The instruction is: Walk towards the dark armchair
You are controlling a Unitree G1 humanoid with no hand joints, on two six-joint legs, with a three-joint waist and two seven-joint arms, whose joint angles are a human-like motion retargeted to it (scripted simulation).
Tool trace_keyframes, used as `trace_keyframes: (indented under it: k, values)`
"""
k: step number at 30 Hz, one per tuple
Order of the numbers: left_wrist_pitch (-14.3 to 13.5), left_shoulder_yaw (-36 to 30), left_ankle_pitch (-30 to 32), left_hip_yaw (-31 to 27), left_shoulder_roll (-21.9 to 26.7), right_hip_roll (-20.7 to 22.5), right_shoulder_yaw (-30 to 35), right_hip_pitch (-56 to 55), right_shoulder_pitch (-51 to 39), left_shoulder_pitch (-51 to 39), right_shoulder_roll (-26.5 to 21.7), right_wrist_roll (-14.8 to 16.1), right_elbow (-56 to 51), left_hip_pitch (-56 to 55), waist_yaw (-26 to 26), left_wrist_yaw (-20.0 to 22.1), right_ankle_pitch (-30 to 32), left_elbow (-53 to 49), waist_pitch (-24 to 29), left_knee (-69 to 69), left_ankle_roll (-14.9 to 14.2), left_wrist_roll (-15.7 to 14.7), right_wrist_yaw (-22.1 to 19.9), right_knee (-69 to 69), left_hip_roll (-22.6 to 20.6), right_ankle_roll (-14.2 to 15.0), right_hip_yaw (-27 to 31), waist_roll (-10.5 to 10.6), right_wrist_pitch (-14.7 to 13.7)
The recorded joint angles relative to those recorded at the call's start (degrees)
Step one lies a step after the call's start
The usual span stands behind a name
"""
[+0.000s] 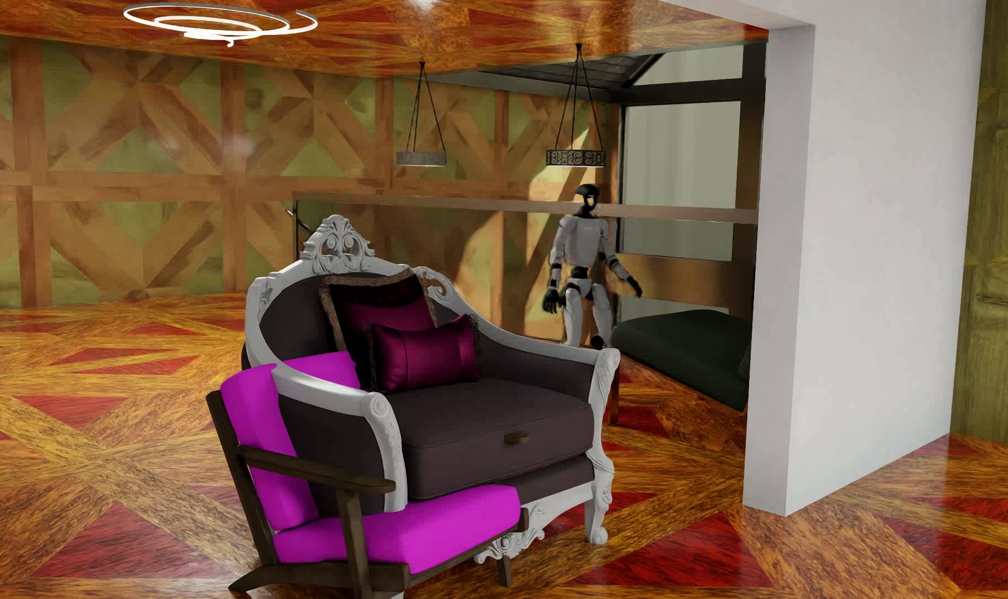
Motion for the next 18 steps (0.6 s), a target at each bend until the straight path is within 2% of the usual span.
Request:
trace_keyframes:
  k: [2, 4, 6, 7, 9, 10, 11, 14, 16, 18]
  values:
    - [0.2, 2.8, -0.3, 0.6, -1.2, 1.3, 1.1, 1.0, -3.0, 3.8, -0.8, -1.1, -2.2, 0.6, 0.2, 1.0, 0.9, -0.4, -0.5, -0.7, -0.5, -1.9, -0.1, -2.5, 1.3, 1.1, -0.3, 0.4, -0.6]
    - [1.5, 3.6, -0.5, 2.0, -2.4, 2.9, 1.6, 2.1, -5.8, 7.8, -1.1, -0.8, -6.1, 1.9, 0.8, 0.3, 1.7, 2.6, -1.0, -1.9, -1.0, -3.4, -2.1, -5.0, 2.9, 2.3, 0.2, 1.1, -2.3]
    - [4.7, 2.5, -0.8, 3.8, -3.2, 4.9, 1.7, 3.3, -8.6, 12.2, 0.2, 1.0, -9.2, 3.4, 1.1, -3.5, 2.5, 8.4, -1.5, -2.9, -1.5, -3.9, -6.0, -7.5, 4.4, 1.6, 1.8, 1.8, -4.5]
    - [6.4, 1.8, -0.9, 4.6, -3.8, 5.7, 2.2, 4.0, -9.4, 14.1, 0.5, 1.8, -10.6, 4.1, 1.2, -5.5, 2.9, 12.2, -1.7, -3.3, -1.7, -4.0, -6.6, -8.6, 5.0, 1.3, 2.5, 2.1, -5.5]
    - [10.3, -0.4, -1.2, 5.9, -5.4, 6.8, 3.6, 4.9, -10.8, 18.1, 0.8, 2.3, -12.4, 5.2, 1.2, -9.9, 3.1, 18.5, -1.8, -3.7, -2.1, -3.7, -6.4, -9.7, 5.9, 1.1, 3.5, 2.8, -7.2]
    - [11.8, 0.0, -1.4, 6.3, -6.3, 7.2, 4.6, 5.0, -11.0, 20.2, 0.9, 2.3, -13.1, 5.6, 1.3, -12.1, 3.1, 20.4, -1.9, -3.8, -2.3, -4.8, -5.9, -9.9, 6.3, 1.1, 3.9, 3.1, -8.0]
    - [12.0, 0.4, -1.6, 6.8, -6.8, 7.5, 5.4, 5.1, -11.1, 22.4, 1.1, 2.4, -13.4, 5.9, 1.4, -12.6, 3.0, 20.5, -1.8, -3.7, -2.4, -5.4, -5.7, -9.9, 6.6, 1.1, 4.3, 3.4, -8.2]
    - [8.6, -1.6, -2.1, 6.9, -6.1, 7.9, 6.4, 5.5, -10.0, 28.5, 1.4, 2.9, -11.7, 6.5, 2.1, -13.2, 2.4, 17.2, -1.6, -3.4, -2.8, -3.4, -5.3, -9.5, 7.1, 1.0, 4.4, 4.3, -6.9]
    - [8.3, 0.6, -2.3, 6.1, -5.9, 7.7, 5.1, 6.0, -8.9, 29.9, 1.8, 2.9, -7.9, 6.4, 2.6, -11.7, 1.8, 15.1, -1.3, -3.1, -2.9, -4.5, -5.0, -9.1, 7.1, 0.9, 3.5, 4.7, -4.5]
    - [9.0, 0.6, -2.2, 4.5, -5.3, 7.1, 1.8, 6.4, -8.2, 28.0, 2.5, 3.4, -2.9, 6.1, 2.8, -11.0, 1.2, 14.4, -1.1, -2.9, -3.0, -3.5, -4.6, -8.6, 6.6, 0.7, 2.0, 4.9, -0.7]
